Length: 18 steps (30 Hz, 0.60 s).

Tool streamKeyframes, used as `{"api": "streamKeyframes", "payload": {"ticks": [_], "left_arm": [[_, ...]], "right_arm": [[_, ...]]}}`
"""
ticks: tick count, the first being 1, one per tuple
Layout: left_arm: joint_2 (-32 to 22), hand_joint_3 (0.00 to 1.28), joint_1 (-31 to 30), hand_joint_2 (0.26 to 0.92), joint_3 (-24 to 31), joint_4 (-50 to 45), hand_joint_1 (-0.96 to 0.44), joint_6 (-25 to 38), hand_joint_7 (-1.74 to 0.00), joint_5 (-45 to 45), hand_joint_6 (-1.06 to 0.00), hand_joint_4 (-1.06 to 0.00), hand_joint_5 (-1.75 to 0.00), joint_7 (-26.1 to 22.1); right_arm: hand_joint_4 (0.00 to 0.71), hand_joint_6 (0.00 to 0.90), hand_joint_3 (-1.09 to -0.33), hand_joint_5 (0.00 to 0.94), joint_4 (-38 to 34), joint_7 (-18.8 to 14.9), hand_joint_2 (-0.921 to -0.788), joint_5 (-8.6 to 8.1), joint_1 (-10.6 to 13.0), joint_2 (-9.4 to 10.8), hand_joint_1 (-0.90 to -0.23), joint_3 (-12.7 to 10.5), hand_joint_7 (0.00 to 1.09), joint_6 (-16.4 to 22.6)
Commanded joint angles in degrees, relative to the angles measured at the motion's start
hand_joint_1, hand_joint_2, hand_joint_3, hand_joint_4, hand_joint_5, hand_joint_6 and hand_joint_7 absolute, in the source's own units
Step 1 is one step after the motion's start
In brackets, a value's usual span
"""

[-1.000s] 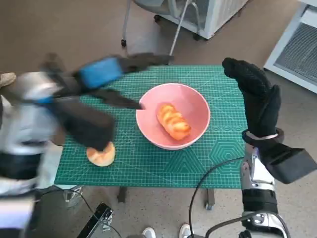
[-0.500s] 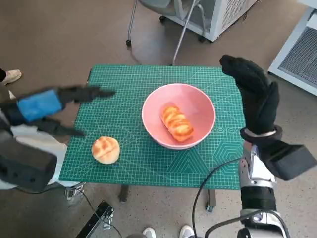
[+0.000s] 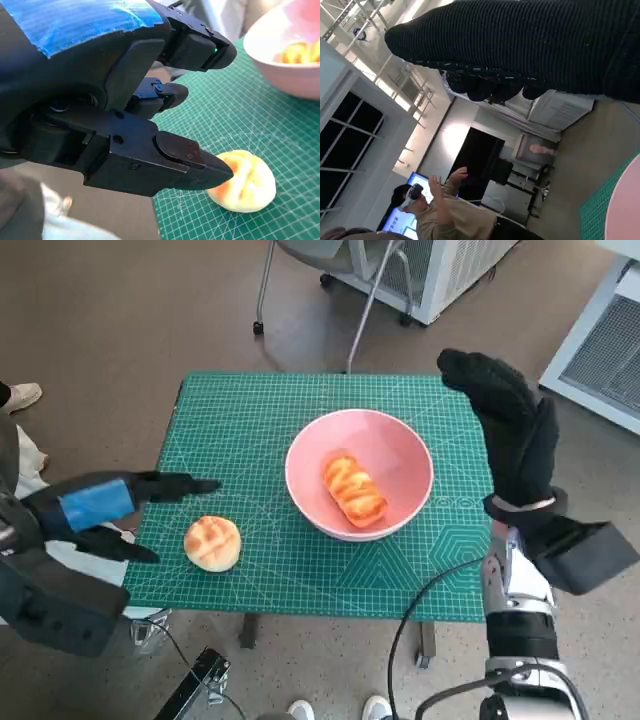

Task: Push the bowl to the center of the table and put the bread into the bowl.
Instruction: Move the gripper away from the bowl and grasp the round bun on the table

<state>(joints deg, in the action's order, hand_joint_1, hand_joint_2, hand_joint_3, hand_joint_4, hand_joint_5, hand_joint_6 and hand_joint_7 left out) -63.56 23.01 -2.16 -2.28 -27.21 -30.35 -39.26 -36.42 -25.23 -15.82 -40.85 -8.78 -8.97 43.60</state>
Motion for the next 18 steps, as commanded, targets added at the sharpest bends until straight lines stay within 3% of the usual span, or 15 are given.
{"api": "streamKeyframes", "payload": {"ticks": [1, 7, 18], "left_arm": [[1.12, 0.01, -0.41, 0.853, -2.32, 1.94, 0.11, -2.42, -0.03, -2.04, -0.39, -0.3, -0.01, 2.02], [2.22, 0.01, 0.47, 0.851, -4.52, 3.35, 0.09, -3.56, -0.02, -5.19, -0.4, -0.31, -0.01, 3.55], [5.4, 0.0, 1.53, 0.851, -10.37, 6.54, -0.02, -4.77, -0.01, -16.71, -0.42, -0.33, -0.01, 10.17]], "right_arm": [[0.333, -0.001, -0.781, 0.008, -0.93, -0.57, -0.921, -0.03, 0.17, -0.23, -0.57, -0.13, 0.79, -0.91], [0.334, -0.001, -0.78, 0.009, -1.08, -0.73, -0.921, -0.06, 0.03, -0.8, -0.572, -0.45, 0.79, -0.64], [0.329, -0.001, -0.777, 0.006, -2.07, -2.42, -0.921, -0.52, -0.27, -1.66, -0.585, -1.06, 0.7, 0.73]]}}
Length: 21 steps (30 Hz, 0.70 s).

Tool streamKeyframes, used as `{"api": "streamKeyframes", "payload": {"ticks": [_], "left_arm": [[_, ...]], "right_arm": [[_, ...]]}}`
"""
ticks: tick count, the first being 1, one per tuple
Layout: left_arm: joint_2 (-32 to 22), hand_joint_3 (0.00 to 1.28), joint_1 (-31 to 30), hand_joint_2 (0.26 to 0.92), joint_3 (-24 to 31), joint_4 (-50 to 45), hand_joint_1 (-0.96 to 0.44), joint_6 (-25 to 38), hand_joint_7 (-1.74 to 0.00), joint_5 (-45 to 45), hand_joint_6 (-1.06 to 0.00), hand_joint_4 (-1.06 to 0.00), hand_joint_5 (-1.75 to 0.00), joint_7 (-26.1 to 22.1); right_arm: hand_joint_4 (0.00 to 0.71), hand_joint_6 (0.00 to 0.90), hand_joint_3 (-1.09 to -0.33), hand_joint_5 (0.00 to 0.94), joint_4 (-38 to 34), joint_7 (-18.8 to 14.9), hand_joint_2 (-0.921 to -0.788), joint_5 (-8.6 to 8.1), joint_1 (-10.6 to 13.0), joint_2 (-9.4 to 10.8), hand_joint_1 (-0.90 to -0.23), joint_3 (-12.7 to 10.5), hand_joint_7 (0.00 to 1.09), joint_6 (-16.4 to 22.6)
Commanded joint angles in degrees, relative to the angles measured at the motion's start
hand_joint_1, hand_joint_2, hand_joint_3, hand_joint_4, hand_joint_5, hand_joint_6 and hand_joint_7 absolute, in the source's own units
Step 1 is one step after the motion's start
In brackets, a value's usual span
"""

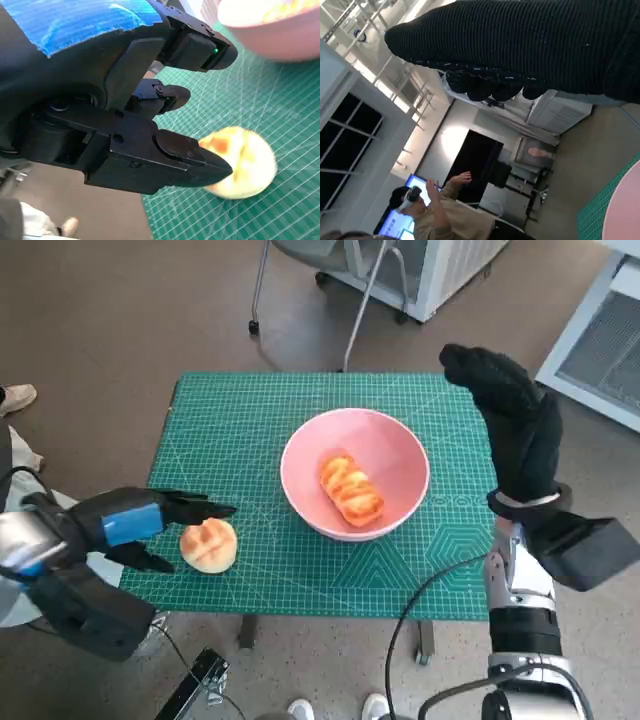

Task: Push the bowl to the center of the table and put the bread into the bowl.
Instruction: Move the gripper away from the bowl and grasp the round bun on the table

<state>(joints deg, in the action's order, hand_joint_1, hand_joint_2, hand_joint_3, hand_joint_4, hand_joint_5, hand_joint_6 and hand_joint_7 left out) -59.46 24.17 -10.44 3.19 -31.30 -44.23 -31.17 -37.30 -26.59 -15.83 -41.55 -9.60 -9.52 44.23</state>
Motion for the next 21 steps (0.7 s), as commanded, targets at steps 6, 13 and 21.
{"api": "streamKeyframes", "payload": {"ticks": [6, 13, 21], "left_arm": [[3.66, 0.0, 0.21, 0.856, -5.2, 3.77, -0.03, -0.48, -0.01, -6.56, -0.42, -0.33, 0.0, 4.91], [6.37, 0.01, 0.65, 0.87, -8.96, 8.68, -0.05, -1.35, -0.01, -9.71, -0.44, -0.34, -0.01, 9.14], [8.1, 0.07, 4.6, 0.914, -13.76, 18.4, 0.06, -6.33, -0.08, -13.72, -0.59, -0.49, -0.07, 18.72]], "right_arm": [[0.321, -0.001, -0.783, 0.002, -1.15, -1.96, -0.921, -1.24, 0.45, -0.92, -0.582, -0.85, 0.7, -0.21], [0.314, -0.001, -0.786, 0.0, -1.0, -2.31, -0.921, -1.66, 0.52, -1.02, -0.576, -1.08, 0.7, -0.64], [0.317, -0.001, -0.791, 0.002, -0.51, -2.21, -0.921, -1.89, 0.78, -1.11, -0.569, -1.16, 0.71, -1.06]]}}
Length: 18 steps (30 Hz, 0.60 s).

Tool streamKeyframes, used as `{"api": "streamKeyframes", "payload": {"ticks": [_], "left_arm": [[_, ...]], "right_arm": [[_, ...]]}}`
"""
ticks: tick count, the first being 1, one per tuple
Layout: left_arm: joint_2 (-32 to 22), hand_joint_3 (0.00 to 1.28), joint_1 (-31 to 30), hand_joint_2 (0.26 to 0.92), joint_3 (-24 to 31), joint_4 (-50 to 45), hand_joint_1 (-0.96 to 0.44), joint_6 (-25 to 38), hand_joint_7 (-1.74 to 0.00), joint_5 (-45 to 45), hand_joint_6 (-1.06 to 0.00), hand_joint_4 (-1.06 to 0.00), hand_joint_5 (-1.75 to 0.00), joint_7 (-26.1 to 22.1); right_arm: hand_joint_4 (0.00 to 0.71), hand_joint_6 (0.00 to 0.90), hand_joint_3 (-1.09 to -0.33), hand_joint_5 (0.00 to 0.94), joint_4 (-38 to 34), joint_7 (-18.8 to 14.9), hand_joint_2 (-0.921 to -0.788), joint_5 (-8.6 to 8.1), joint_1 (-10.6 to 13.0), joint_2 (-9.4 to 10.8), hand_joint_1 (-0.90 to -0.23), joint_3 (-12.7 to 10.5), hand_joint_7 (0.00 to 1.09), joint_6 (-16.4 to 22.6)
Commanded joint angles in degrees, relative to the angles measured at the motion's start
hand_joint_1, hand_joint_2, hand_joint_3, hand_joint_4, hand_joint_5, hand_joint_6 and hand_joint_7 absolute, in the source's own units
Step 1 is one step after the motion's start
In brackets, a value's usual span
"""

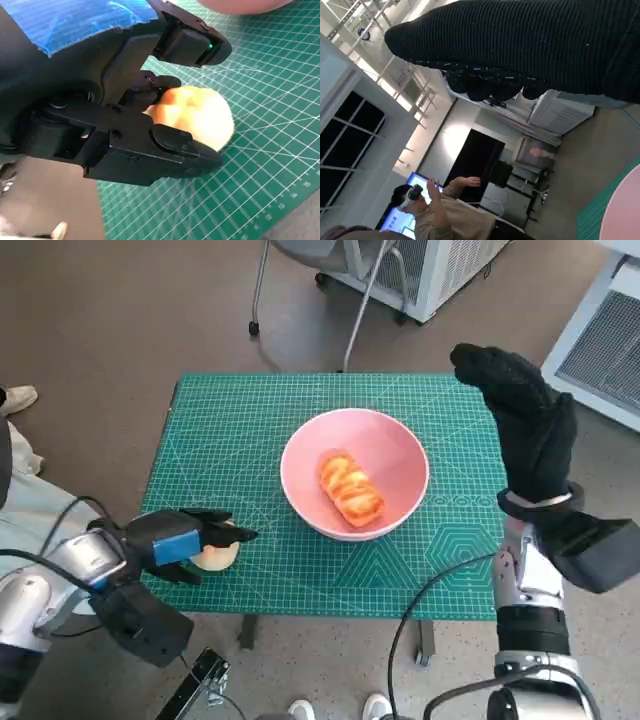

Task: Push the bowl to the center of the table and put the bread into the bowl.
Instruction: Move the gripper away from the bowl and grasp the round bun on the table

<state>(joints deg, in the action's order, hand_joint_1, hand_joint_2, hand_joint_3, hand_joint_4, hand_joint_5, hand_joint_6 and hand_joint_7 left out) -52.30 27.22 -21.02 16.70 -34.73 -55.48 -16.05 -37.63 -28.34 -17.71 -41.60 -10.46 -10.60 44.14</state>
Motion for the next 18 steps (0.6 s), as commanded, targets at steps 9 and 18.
{"api": "streamKeyframes", "payload": {"ticks": [9, 18], "left_arm": [[1.9, 0.22, 6.49, 0.921, -7.77, 14.03, -0.06, -4.31, -1.08, -7.26, -0.59, -0.51, -0.77, 12.49], [1.61, 0.22, 11.33, 0.913, -10.31, 18.94, 0.0, -3.04, -1.42, -10.22, -0.51, -0.51, -1.23, 19.04]], "right_arm": [[0.318, -0.001, -0.788, 0.003, -0.08, -0.45, -0.921, -0.25, 0.89, -0.19, -0.574, -0.42, 0.71, -0.72], [0.319, -0.001, -0.786, 0.004, 0.52, 0.22, -0.921, 0.46, 1.31, -0.06, -0.579, -0.4, 0.72, -0.38]]}}
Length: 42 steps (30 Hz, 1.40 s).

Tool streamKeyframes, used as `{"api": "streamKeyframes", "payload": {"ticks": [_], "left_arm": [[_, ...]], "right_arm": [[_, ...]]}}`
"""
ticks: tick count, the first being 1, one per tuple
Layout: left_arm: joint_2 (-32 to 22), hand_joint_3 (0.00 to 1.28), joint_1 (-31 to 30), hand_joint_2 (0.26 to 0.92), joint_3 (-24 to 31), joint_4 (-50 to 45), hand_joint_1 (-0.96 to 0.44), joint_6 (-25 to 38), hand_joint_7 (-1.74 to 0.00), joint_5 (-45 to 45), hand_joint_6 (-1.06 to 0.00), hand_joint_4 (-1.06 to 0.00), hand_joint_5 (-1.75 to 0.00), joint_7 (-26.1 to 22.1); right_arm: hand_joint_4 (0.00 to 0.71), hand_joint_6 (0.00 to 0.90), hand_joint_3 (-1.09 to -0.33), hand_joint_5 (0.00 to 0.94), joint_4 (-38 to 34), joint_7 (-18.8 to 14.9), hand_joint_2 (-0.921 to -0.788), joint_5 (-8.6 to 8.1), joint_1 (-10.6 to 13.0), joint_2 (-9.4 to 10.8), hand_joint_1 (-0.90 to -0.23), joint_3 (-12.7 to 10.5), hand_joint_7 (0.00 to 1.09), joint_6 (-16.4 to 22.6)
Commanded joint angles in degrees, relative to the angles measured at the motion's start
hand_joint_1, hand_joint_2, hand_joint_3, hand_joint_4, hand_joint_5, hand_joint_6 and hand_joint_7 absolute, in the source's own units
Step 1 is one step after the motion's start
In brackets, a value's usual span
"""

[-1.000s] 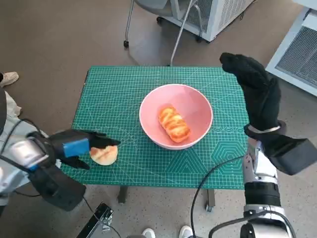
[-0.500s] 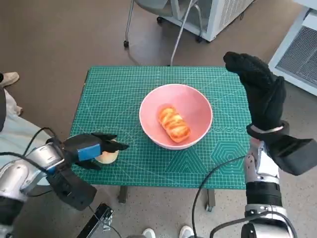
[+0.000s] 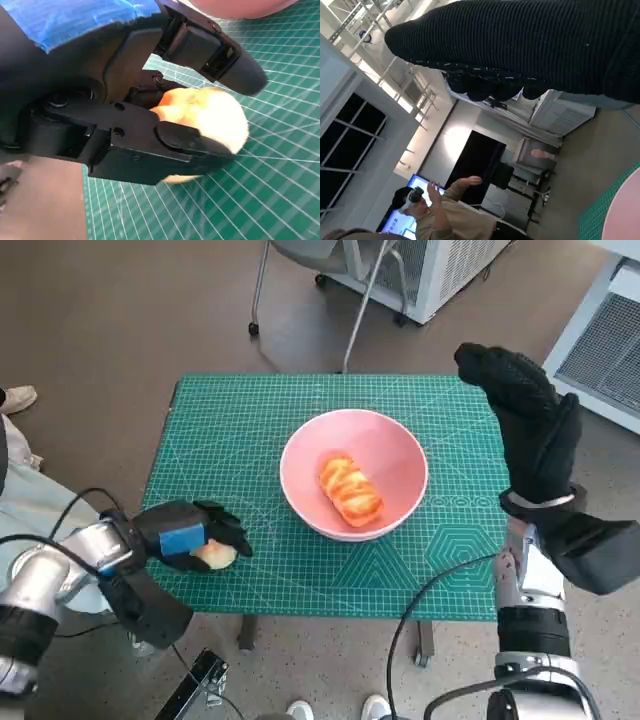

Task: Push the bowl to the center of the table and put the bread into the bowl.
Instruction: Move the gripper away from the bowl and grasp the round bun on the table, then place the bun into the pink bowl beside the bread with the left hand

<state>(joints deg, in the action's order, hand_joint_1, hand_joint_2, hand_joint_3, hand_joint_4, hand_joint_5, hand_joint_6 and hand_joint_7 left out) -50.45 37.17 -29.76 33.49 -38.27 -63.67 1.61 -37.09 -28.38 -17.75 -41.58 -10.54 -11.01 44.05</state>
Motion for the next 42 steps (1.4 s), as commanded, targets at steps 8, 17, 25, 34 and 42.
{"api": "streamKeyframes", "payload": {"ticks": [8, 17, 25, 34, 42], "left_arm": [[-2.34, 0.13, 5.75, 0.92, 3.2, 0.0, 0.0, -0.98, -1.26, 4.8, -0.66, -0.54, -1.19, -0.49], [-1.04, 0.09, 12.25, 0.92, 11.78, -5.91, 0.0, -0.18, -1.06, 16.04, -0.75, -0.51, -1.32, -4.22], [5.15, 0.08, 21.04, 0.921, 14.75, -10.27, 0.0, 5.29, -1.13, 21.54, -0.75, -0.55, -1.2, -9.08], [13.52, 0.13, 27.75, 0.92, 11.25, -6.88, 0.0, 5.81, -1.2, 20.44, -0.68, -0.5, -1.27, -8.45], [19.65, 0.17, 32.22, 0.921, 6.01, 1.2, 0.0, 3.41, -1.3, 16.57, -0.62, -0.47, -1.26, -4.74]], "right_arm": [[0.32, -0.001, -0.784, 0.004, -0.35, 0.14, -0.921, 0.55, 1.33, -0.22, -0.58, -0.16, 0.72, -0.13], [0.321, -0.001, -0.784, 0.004, -0.43, -0.01, -0.921, 0.32, 1.12, -0.23, -0.579, -0.18, 0.73, -0.46], [0.321, -0.001, -0.783, 0.004, -0.32, 0.09, -0.921, 0.46, 0.75, -0.2, -0.579, -0.01, 0.73, -0.58], [0.321, -0.001, -0.783, 0.004, -0.18, -0.32, -0.921, 0.31, 0.53, -0.56, -0.578, 0.04, 0.73, -0.74], [0.317, -0.001, -0.779, 0.002, 0.13, -0.2, -0.921, 0.53, 0.64, -0.75, -0.579, 0.16, 0.74, -0.69]]}}
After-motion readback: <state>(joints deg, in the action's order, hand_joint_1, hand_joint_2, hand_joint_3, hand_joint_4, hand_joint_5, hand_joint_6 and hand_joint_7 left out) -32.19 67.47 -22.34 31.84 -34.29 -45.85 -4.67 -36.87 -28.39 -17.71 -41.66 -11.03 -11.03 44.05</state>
